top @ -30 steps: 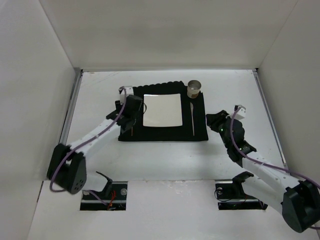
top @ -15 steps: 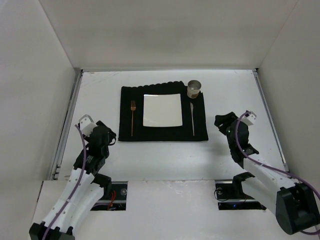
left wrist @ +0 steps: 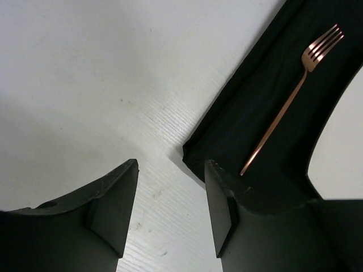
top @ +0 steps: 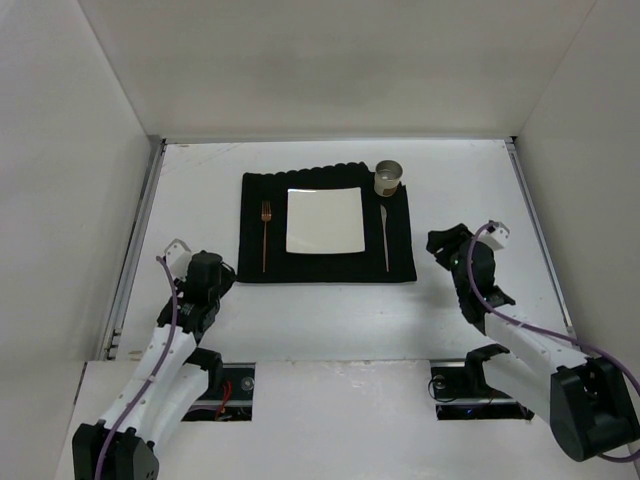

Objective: Set the dinner table for one person

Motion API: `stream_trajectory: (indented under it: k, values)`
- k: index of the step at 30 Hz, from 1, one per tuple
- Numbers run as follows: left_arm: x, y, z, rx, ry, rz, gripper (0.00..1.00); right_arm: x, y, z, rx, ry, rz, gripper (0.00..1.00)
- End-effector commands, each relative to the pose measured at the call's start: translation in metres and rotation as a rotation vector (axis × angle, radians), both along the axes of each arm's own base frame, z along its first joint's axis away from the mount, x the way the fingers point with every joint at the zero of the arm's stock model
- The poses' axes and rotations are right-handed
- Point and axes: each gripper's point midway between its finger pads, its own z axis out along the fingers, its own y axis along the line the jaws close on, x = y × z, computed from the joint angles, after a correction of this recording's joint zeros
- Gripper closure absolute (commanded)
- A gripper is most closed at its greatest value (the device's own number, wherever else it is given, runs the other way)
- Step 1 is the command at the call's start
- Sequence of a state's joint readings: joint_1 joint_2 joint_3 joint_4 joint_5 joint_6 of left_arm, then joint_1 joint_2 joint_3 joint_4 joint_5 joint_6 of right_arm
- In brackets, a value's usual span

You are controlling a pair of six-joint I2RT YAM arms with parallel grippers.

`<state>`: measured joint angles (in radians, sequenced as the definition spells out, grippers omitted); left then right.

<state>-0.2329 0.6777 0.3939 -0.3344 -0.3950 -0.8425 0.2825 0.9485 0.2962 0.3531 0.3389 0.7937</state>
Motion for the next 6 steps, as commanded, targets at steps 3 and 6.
stream_trajectory:
  k: [3,6]
  values:
    - [0.006,0.0,0.013,-0.023,-0.071,0.013,0.54,0.011,0.011,0.026,0.029,-0.078,0.033,0.38]
    - [0.009,0.002,0.02,-0.015,-0.083,0.011,0.53,0.011,0.012,0.026,0.03,-0.077,0.041,0.38]
